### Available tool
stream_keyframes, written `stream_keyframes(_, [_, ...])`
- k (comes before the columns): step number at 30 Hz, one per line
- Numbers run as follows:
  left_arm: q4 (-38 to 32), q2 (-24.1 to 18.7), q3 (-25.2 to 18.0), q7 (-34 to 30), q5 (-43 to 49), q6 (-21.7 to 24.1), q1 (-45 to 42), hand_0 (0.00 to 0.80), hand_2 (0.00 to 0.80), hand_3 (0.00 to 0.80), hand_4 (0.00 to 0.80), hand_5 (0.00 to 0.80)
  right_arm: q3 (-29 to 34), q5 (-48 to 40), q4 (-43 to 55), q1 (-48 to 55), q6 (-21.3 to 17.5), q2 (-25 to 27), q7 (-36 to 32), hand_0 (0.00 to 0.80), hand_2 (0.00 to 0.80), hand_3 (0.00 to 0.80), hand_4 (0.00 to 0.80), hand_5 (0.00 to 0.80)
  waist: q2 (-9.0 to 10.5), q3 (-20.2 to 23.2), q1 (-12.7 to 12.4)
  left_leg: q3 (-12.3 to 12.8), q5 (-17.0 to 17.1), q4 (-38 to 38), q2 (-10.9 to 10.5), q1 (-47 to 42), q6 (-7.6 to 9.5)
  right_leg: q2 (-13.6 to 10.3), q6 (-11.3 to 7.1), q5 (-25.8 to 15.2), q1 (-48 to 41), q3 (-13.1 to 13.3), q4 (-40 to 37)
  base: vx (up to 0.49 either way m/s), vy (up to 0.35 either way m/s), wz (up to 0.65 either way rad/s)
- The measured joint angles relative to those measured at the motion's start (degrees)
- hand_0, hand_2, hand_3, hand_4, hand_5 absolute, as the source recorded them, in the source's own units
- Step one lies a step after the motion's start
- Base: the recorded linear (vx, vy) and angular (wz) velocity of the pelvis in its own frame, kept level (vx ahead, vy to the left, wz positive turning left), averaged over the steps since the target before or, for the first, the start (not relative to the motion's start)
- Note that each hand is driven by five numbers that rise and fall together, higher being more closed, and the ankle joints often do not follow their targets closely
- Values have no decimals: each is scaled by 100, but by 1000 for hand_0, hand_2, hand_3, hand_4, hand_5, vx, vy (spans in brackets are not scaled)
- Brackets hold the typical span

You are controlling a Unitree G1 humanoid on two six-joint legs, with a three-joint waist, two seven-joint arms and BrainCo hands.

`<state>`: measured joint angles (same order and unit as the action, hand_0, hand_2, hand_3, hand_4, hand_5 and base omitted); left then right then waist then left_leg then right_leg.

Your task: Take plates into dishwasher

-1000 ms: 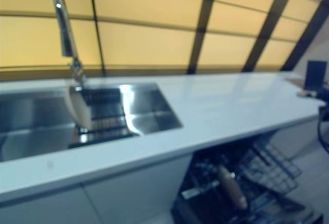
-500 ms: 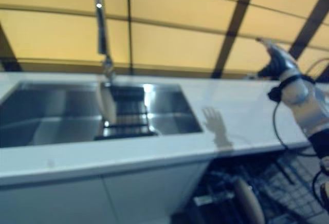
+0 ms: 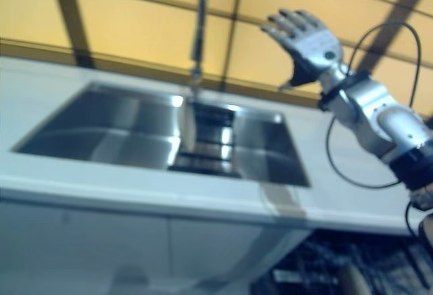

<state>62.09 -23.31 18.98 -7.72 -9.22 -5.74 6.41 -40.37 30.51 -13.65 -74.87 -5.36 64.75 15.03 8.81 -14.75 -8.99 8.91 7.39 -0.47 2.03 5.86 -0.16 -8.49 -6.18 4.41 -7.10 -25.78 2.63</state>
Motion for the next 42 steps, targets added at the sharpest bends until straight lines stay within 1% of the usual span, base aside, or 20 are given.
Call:
stream_keyframes(2, [-50, -50, -86, -31, 85, -119, 67, 0, 0, 0, 0, 0, 36, 248, 292, 223, -35, -53, 4, 0, 0, 0, 0, 0, -136, -132, 14, 50, -76, 30, -12, -60, 117, -145, 4, -13, 198, 18, 620, 105, 204, 22])
stream_keyframes(4, [-49, -133, -213, -80, 171, -200, 93, 0, 0, 0, 0, 0, 36, 270, 587, 429, -105, -44, 4, 0, 0, 0, 0, 0, -192, -221, 31, 106, -153, 26, -28, -245, 208, -302, -16, -39, 344, 138, 1229, 75, 118, -9])
stream_keyframes(5, [-51, -186, -210, -118, 171, -249, 141, 0, 0, 0, 0, 0, 56, 269, 618, 461, -179, -40, 20, 0, 0, 0, 0, 0, -253, -266, 54, 118, -208, 15, -10, -366, 259, -351, -28, -137, 462, 242, 1584, 138, 34, -11])
stream_keyframes(6, [-51, -198, -210, -158, 170, -290, 199, 0, 0, 0, 0, 0, 152, 278, 632, 501, -253, -39, 23, 0, 0, 0, 0, 0, -309, -302, 67, 65, -273, -29, 5, -439, 327, -341, -97, -86, 568, 416, 1782, 199, -25, 8])
stream_keyframes(7, [-44, -189, -221, -236, 172, -374, 285, 0, 0, 0, 0, 0, 296, 304, 679, 530, -357, -36, 24, 0, 0, 0, 0, 0, -359, -334, 191, -31, -250, -87, 3, -498, 359, -241, -153, 68, 679, 646, 1885, 138, -55, 24])
stream_keyframes(9, [-28, -154, -208, -398, 177, -458, 397, 0, 0, 0, 0, 0, 451, 342, 843, 522, -454, 88, -9, 0, 0, 0, 0, 0, -461, -399, 414, -343, -211, -129, -77, -527, 418, -14, -188, 176, 942, 1007, 1775, 92, -70, 50])
stream_keyframes(11, [-30, -72, -183, -467, 179, -475, 467, 0, 0, 0, 0, 0, 474, 378, 923, 522, -468, 143, -36, 0, 0, 0, 0, 0, -473, -406, 541, -471, -191, -184, -173, -565, 449, 18, -201, 167, 1160, 1145, 1650, 33, -68, 40])
stream_keyframes(12, [-25, -17, -154, -515, 193, -490, 498, 0, 0, 0, 0, 0, 474, 384, 979, 523, -468, 162, -64, 0, 0, 0, 0, 0, -485, -413, 658, -598, -174, -196, -225, -564, 469, 84, -226, 149, 1300, 1304, 1485, 7, -166, 65])
stream_keyframes(13, [-1, 55, -19, -586, 375, -494, 550, 0, 0, 0, 0, 0, 472, 483, 998, 520, -468, 164, -120, 0, 0, 0, 0, 0, -485, -405, 800, -838, -132, -201, -327, -516, 474, 222, -237, 71, 1441, 1455, 850, 3, -206, 97])
stream_keyframes(14, [16, 76, 113, -589, 408, -491, 601, 0, 0, 0, 0, 0, 460, 488, 982, 524, -464, 172, -141, 0, 0, 0, 0, 0, -485, -404, 905, -1015, -121, -182, -359, -383, 445, 299, -241, 34, 1508, 1596, 665, 6, -195, 123])
stream_keyframes(15, [15, 84, 191, -591, 410, -487, 636, 0, 0, 0, 0, 0, 451, 511, 902, 531, -465, 182, -148, 0, 0, 0, 0, 0, -472, -398, 1010, -1114, -135, -162, -379, -302, 419, 317, -257, 9, 1546, 1598, 673, 71, -103, 113])
stream_keyframes(16, [9, 105, 244, -606, 445, -448, 662, 0, 0, 0, 0, 0, 419, 608, 838, 530, -467, 213, -172, 0, 0, 0, 0, 0, -421, -365, 967, -1015, -117, -197, -391, -313, 400, 320, -260, 7, 1538, 1558, 664, 117, -67, 107])
stream_keyframes(17, [-12, 96, 339, -611, 549, -347, 654, 0, 0, 0, 0, 0, 384, 684, 723, 528, -475, 228, -201, 0, 0, 0, 0, 0, -334, -309, 921, -919, -76, -226, -432, -275, 287, 326, -54, -349, 1458, 1587, 425, 120, -64, 86])
stream_keyframes(18, [-10, 95, 347, -610, 587, -344, 643, 0, 0, 0, 0, 0, 347, 715, 651, 532, -493, 215, -201, 0, 0, 0, 0, 0, -329, -305, 891, -915, -69, -233, -425, -279, 214, 364, 59, -597, 1379, 1580, 311, 122, -74, 62])
stream_keyframes(19, [-8, 72, 340, -600, 611, -355, 520, 0, 0, 0, 0, 0, 281, 728, 597, 532, -540, 218, -202, 0, 0, 0, 0, 0, -334, -301, 779, -905, -87, -262, -373, -310, 151, 457, 266, -683, 1282, 1579, 148, 89, -61, 24])
stream_keyframes(21, [11, 10, 341, -604, 616, -423, 370, 0, 0, 0, 0, 0, 240, 803, 608, 532, -614, 224, -202, 0, 0, 0, 0, 0, -319, -292, 636, -902, -132, -263, -281, -330, 33, 599, 354, -826, 1123, 1572, -114, 80, -48, -1])
stream_keyframes(26, [7, 31, 328, -652, 622, -396, 328, 0, 0, 0, 0, 0, 157, 861, 602, 532, -680, 227, -202, 0, 0, 0, 0, 0, -301, -280, 656, -906, -184, -370, -209, -583, -27, 674, 355, -828, 833, 1543, -283, 37, -18, 0])
stream_keyframes(29, [-3, 2, 327, -649, 625, -380, 452, 0, 0, 0, 0, 0, 158, 860, 556, 534, -683, 231, -204, 0, 0, 0, 0, 0, -164, -190, 679, -884, -197, -427, -212, -642, -7, 645, 354, -827, 813, 1544, -297, 13, -22, -7])
stream_keyframes(33, [-8, -30, 326, -649, 625, -381, 525, 0, 0, 0, 0, 0, 158, 858, 595, 534, -765, 173, -275, 0, 0, 0, 0, 0, -81, -136, 653, -873, -208, -428, -245, -626, 6, 607, 349, -823, 825, 1544, -299, 0, -2, 2])
stream_keyframes(42, [4, -35, 326, -646, 625, -393, 303, 0, 0, 0, 0, 0, 157, 831, 799, 727, -851, 114, -425, 0, 0, 0, 0, 0, -76, -133, 647, -865, -213, -405, -260, -595, 42, 594, 311, -804, 827, 1536, -350, 0, 0, 0])
